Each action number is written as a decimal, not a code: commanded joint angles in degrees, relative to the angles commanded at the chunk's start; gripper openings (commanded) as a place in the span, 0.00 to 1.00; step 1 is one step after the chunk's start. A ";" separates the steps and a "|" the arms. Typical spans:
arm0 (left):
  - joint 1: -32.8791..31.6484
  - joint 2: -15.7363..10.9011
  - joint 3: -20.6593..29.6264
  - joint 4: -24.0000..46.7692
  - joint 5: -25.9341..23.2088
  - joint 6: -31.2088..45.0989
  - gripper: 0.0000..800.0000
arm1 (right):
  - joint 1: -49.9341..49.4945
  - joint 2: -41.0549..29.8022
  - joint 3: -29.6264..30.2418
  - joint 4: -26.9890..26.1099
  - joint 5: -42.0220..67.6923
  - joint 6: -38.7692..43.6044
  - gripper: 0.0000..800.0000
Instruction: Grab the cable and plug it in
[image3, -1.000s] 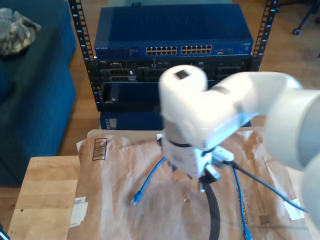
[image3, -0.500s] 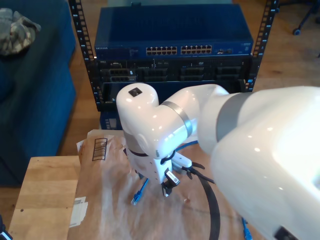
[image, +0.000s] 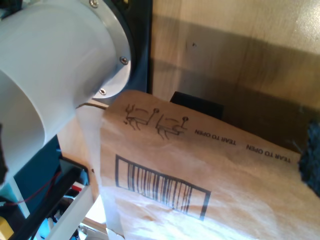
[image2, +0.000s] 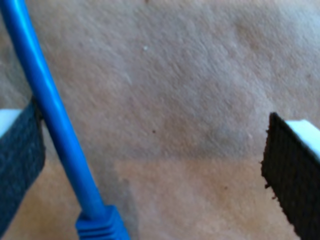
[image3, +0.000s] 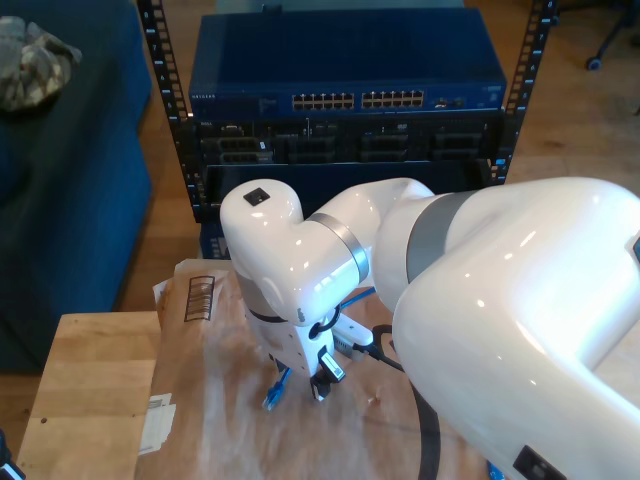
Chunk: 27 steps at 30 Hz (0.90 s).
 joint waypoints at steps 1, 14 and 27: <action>0.00 0.00 -0.26 0.00 0.00 0.00 1.00 | 0.00 0.09 -0.09 0.00 0.00 0.00 0.78; 0.00 0.00 -1.32 0.00 0.09 0.18 1.00 | 0.00 1.14 -0.18 0.00 -0.09 2.46 0.62; -0.79 0.18 -2.11 -0.18 0.00 -0.09 1.00 | -0.35 1.93 -2.64 0.00 0.00 5.45 0.03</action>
